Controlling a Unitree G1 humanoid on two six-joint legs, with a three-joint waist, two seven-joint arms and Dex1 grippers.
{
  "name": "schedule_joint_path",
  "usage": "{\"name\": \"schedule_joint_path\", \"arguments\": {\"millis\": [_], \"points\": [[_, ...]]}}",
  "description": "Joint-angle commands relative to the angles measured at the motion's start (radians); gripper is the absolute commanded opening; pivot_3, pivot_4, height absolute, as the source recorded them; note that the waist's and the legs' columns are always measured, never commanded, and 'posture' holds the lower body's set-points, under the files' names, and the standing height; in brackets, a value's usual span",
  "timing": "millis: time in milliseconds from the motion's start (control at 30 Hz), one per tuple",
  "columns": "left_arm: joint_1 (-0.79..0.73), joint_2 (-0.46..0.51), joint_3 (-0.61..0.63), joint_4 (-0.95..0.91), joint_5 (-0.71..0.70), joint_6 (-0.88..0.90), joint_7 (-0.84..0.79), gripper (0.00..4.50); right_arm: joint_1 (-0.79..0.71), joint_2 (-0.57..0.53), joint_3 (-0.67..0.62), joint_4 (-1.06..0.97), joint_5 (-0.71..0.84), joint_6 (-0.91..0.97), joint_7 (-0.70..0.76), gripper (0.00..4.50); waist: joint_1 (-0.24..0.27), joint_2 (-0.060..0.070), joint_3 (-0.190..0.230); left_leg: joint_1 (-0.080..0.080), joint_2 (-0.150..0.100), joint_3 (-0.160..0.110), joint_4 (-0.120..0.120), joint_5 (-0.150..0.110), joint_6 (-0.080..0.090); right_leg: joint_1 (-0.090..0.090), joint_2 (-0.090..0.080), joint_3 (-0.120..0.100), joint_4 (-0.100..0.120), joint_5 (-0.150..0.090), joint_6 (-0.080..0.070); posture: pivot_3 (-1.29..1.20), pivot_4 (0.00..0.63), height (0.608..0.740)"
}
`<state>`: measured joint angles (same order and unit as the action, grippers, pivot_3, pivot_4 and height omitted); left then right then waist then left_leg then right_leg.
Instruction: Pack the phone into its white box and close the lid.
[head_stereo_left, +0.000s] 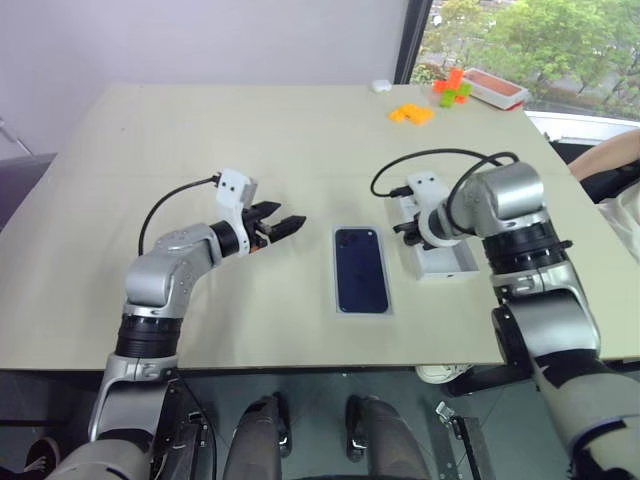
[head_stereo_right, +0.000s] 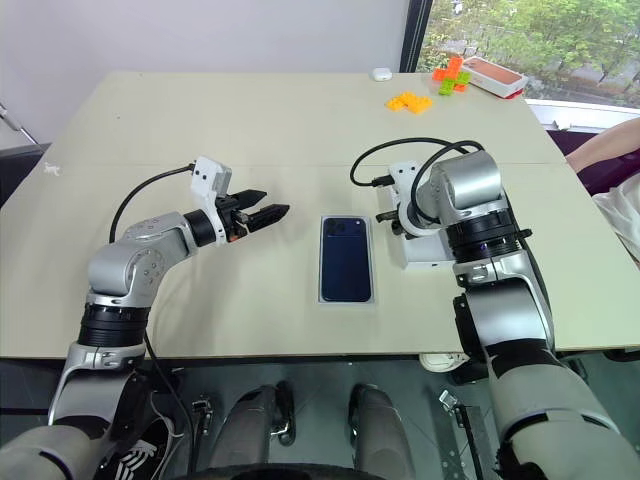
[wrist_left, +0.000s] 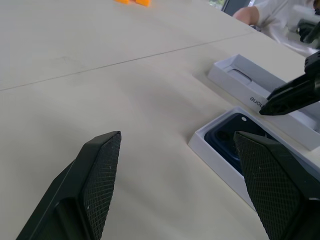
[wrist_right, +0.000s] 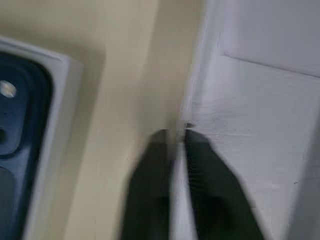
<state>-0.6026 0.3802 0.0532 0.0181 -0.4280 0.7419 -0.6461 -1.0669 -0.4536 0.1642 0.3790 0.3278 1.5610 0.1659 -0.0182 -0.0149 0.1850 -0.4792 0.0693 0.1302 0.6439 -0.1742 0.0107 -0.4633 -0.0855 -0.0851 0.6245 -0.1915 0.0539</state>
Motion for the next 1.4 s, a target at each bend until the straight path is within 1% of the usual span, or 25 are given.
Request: {"name": "schedule_joint_path", "arguments": {"millis": [33,200,233,300,333,367,467,567,633,667,700,733,833,900,933,967,1033,1133,1200,1233,1267,1400], "points": [[-0.009,0.001,0.017,-0.049,-0.027,0.009,0.006,3.81,0.007,-0.013,0.021,-0.002,-0.029,-0.018,0.025,0.02,0.000,0.000,0.000,0.000,0.000,0.000,0.000,0.000,0.000,0.000,0.000,0.000,0.000,0.000,0.000,0.00,0.150,0.740],[-0.002,0.001,0.021,-0.060,-0.035,0.019,0.016,3.81,0.006,-0.004,0.004,0.000,-0.051,-0.027,0.043,0.02,0.000,0.000,0.000,0.000,0.000,-0.001,0.000,0.000,0.000,0.000,0.000,0.000,0.000,0.000,-0.001,0.00,0.150,0.740],[0.000,0.002,0.021,-0.062,-0.038,0.020,0.018,3.81,-0.008,0.004,-0.030,0.012,-0.054,-0.033,0.039,0.02,0.000,0.000,0.000,0.000,0.000,-0.001,0.000,0.000,0.000,0.000,0.000,0.000,0.000,0.000,-0.001,0.00,0.150,0.740],[0.004,0.005,0.025,-0.063,-0.041,0.019,0.020,3.81,-0.067,0.039,-0.166,0.057,-0.038,-0.057,0.026,0.02,0.000,0.000,0.000,0.000,0.000,-0.001,0.000,0.000,0.000,0.000,0.000,0.000,0.000,0.000,-0.001,0.00,0.150,0.740],[0.004,0.009,0.028,-0.060,-0.041,0.015,0.020,3.81,-0.091,0.062,-0.262,0.061,-0.013,-0.104,0.017,0.02,-0.001,0.000,0.000,0.000,0.000,0.000,0.000,0.000,0.000,0.000,0.000,0.000,0.000,0.001,-0.001,0.00,0.150,0.740],[0.004,0.011,0.029,-0.057,-0.040,0.013,0.021,3.81,-0.105,0.078,-0.325,0.063,0.001,-0.137,0.012,0.02,-0.002,0.000,0.000,0.000,0.000,0.000,0.000,0.000,0.000,-0.001,0.000,0.000,0.000,0.001,-0.001,0.00,0.150,0.740],[-0.001,0.016,0.041,-0.044,-0.042,0.007,0.022,3.81,-0.157,0.107,-0.437,0.102,0.027,-0.206,0.008,0.02,-0.001,0.002,0.001,0.000,0.000,0.001,-0.001,0.000,0.000,-0.001,0.001,0.000,0.000,0.001,0.000,0.00,0.150,0.740],[-0.009,0.022,0.049,-0.031,-0.046,0.003,0.019,3.81,-0.189,0.147,-0.528,0.093,0.096,-0.248,0.044,0.02,0.000,0.002,0.001,0.000,0.001,0.001,-0.002,0.000,0.000,-0.001,0.003,0.000,-0.001,0.000,0.000,0.00,0.150,0.740],[-0.017,0.030,0.051,-0.015,-0.042,-0.005,0.015,3.81,-0.211,0.182,-0.616,0.099,0.163,-0.232,0.056,0.02,0.000,0.002,0.001,0.000,0.002,0.001,-0.003,0.000,0.000,-0.001,0.004,0.000,-0.002,0.000,0.001,0.00,0.150,0.740],[-0.021,0.034,0.052,-0.007,-0.042,-0.008,0.013,3.81,-0.209,0.195,-0.634,0.086,0.192,-0.224,0.073,0.02,0.000,0.002,0.001,0.000,0.002,0.001,-0.003,0.000,0.000,-0.001,0.004,0.000,-0.002,0.000,0.001,0.00,0.150,0.740],[-0.025,0.037,0.054,-0.002,-0.043,-0.009,0.012,3.81,-0.195,0.204,-0.624,0.052,0.208,-0.232,0.096,0.02,0.000,0.002,0.001,0.000,0.002,0.001,-0.003,0.001,0.002,-0.001,0.004,0.000,-0.002,0.000,0.002,0.00,0.150,0.740],[-0.029,0.042,0.054,0.003,-0.043,-0.010,0.011,3.81,-0.182,0.214,-0.623,0.024,0.235,-0.207,0.117,0.02,-0.001,0.002,0.001,0.000,0.001,0.002,-0.003,0.001,0.002,-0.001,0.003,0.000,-0.002,0.001,0.004,0.00,0.150,0.740],[-0.033,0.057,0.058,0.015,-0.042,-0.018,0.005,3.81,-0.135,0.235,-0.599,-0.076,0.309,-0.153,0.173,0.02,0.002,0.002,0.001,0.000,0.001,0.001,-0.004,0.002,0.002,-0.001,0.003,0.000,-0.004,0.001,0.004,0.00,0.150,0.740],[-0.029,0.066,0.066,0.016,-0.045,-0.017,0.002,3.81,-0.109,0.261,-0.611,-0.133,0.349,-0.131,0.180,0.02,0.002,0.002,0.001,0.000,0.001,0.001,-0.005,0.001,0.002,0.000,0.003,0.000,-0.005,0.001,0.004,0.00,0.150,0.740],[-0.028,0.069,0.070,0.016,-0.048,-0.014,0.002,3.81,-0.102,0.274,-0.626,-0.148,0.364,-0.122,0.172,0.02,0.001,0.002,0.001,0.000,0.001,0.001,-0.005,0.001,0.002,0.000,0.003,0.000,-0.005,0.001,0.004,0.00,0.150,0.740],[-0.026,0.074,0.080,0.013,-0.057,-0.010,0.000,3.81,-0.104,0.304,-0.675,-0.148,0.393,-0.092,0.155,0.02,0.001,0.002,0.001,0.000,0.001,0.001,-0.005,0.001,0.002,0.000,0.003,0.000,-0.005,0.001,0.004,0.00,0.150,0.740],[-0.022,0.085,0.099,0.008,-0.074,-0.002,-0.008,3.81,-0.119,0.368,-0.805,-0.129,0.458,-0.030,0.116,0.02,0.001,0.002,0.001,0.000,0.001,0.001,-0.005,0.001,0.002,0.000,0.003,0.000,-0.005,0.002,0.004,0.00,0.150,0.740],[-0.011,0.113,0.126,-0.005,-0.098,0.002,-0.035,3.81,-0.136,0.443,-0.960,-0.087,0.544,0.041,0.041,0.02,0.000,0.002,0.001,0.000,0.002,0.001,-0.005,0.000,0.000,0.000,0.003,0.000,-0.005,0.002,0.004,0.00,0.150,0.740],[-0.004,0.129,0.141,-0.014,-0.119,0.010,-0.053,3.81,-0.141,0.473,-1.022,-0.056,0.601,0.053,-0.022,0.02,-0.001,0.002,0.001,0.000,0.002,0.001,-0.005,0.000,0.000,0.000,0.003,0.000,-0.004,0.002,0.004,0.00,0.150,0.740],[0.008,0.143,0.148,-0.028,-0.124,0.000,-0.066,3.81,-0.139,0.490,-1.051,-0.022,0.658,0.053,-0.060,0.02,-0.001,0.002,0.001,0.000,0.002,0.002,-0.006,0.000,0.000,0.000,0.003,0.000,-0.005,0.002,0.003,0.00,0.150,0.740],[0.017,0.154,0.156,-0.045,-0.134,0.005,-0.072,3.81,-0.131,0.504,-1.068,0.005,0.716,0.053,-0.096,0.02,-0.002,0.002,0.001,0.000,0.002,0.002,-0.006,0.000,0.000,0.000,0.003,0.000,-0.005,0.002,0.003,0.00,0.150,0.740],[0.044,0.185,0.182,-0.088,-0.173,0.037,-0.077,3.81,-0.023,0.550,-1.023,0.000,0.907,0.053,-0.240,0.02,-0.001,0.002,0.001,0.001,0.002,0.002,-0.010,0.000,0.000,0.001,0.003,0.000,-0.008,0.002,0.003,0.00,0.150,0.740]]}}
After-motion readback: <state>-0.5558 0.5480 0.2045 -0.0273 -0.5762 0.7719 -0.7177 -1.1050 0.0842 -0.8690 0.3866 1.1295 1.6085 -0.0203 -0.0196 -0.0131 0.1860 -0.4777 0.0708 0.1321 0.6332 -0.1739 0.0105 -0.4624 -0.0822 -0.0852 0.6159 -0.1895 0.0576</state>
